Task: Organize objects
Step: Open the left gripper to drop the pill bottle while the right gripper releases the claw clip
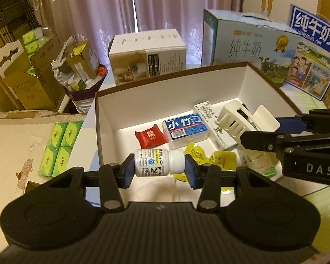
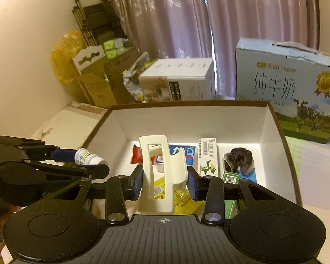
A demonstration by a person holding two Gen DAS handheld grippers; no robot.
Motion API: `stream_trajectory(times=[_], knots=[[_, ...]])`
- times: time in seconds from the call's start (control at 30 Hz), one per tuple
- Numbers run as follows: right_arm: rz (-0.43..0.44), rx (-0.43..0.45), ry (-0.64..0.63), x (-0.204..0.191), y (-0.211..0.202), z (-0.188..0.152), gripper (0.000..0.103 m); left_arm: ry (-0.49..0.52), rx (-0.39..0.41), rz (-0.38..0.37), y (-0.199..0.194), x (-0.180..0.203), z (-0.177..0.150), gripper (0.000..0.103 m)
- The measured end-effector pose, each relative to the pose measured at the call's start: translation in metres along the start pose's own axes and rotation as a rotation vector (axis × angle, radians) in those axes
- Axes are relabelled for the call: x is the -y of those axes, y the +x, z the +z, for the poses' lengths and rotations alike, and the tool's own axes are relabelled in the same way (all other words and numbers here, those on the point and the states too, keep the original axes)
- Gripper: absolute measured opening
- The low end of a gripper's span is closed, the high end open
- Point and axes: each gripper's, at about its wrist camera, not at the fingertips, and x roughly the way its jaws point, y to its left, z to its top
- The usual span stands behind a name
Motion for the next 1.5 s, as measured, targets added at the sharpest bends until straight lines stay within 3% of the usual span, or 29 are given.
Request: stream_trajectory(times=[0.4,0.83,1.03,1.5], knots=[[-0.036,-0.060,0.033,0.009,0.040,0.002,0.038,0.006,-0.059,-0.004,0.044,-0.017,0.005,0.042],[-0.054,-0.073,0.058,0.012,0.053,0.003,0.038,0.013,-0.077,0.000,0.062,-0.025,0.007,0.042],[-0.061,-0.070,0.063,0.012,0.052,0.005,0.038,0.017,-0.047,-0.006,0.059,-0.029,0.011,0.058],[-0.051,-0.098,0.077,0.006,0.063,0.004,0.038,0.008,-0.024,-0.014,0.053,-0.037,0.014,0.061]])
